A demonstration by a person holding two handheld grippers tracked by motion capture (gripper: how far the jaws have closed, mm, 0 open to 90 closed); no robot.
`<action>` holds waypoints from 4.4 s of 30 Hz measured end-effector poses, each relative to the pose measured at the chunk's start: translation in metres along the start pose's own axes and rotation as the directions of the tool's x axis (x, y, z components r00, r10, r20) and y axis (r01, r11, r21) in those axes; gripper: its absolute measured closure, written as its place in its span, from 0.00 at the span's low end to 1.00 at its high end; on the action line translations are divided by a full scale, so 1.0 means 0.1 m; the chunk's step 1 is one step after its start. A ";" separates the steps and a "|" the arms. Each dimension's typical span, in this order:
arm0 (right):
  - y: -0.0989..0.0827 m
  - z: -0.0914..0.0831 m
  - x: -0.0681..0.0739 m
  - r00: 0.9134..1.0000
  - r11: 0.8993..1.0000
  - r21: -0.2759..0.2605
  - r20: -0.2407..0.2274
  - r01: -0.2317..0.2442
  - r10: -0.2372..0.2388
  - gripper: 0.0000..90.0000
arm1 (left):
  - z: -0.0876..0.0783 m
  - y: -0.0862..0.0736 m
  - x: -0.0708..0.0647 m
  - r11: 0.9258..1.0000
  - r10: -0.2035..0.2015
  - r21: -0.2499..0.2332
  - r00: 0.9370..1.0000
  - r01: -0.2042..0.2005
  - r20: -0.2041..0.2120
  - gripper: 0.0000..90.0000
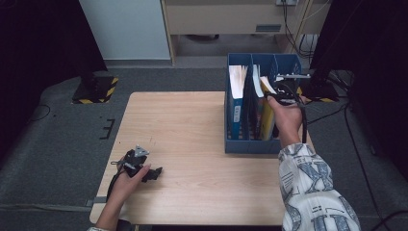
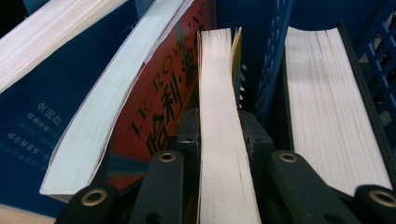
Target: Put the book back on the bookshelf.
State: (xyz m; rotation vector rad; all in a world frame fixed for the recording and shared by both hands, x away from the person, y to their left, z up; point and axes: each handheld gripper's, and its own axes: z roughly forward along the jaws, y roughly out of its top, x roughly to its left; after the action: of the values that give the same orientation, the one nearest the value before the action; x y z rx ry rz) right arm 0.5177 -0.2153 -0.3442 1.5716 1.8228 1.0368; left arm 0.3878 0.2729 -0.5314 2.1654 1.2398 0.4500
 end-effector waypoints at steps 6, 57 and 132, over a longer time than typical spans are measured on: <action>0.01 0.00 -0.01 1.000 1.000 -0.007 0.011 0.002 -0.002 0.83 | 0.00 0.00 0.00 1.000 0.000 -0.001 1.000 0.000 0.000 0.00; 0.11 0.19 -0.07 0.995 0.995 -0.027 -0.013 -0.095 0.095 0.78 | 0.01 0.01 0.00 1.000 0.009 -0.001 1.000 -0.009 0.004 0.00; 0.17 0.38 -0.03 0.996 0.996 -0.085 0.086 0.003 0.005 0.84 | 0.02 0.02 0.00 1.000 0.014 -0.001 1.000 -0.014 0.009 0.00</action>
State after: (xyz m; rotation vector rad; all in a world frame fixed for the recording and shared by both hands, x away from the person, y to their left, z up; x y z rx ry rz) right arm 0.5585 -0.2090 -0.3523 1.5428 1.6990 1.0176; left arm 0.3900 0.2711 -0.5315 2.1736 1.2205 0.4465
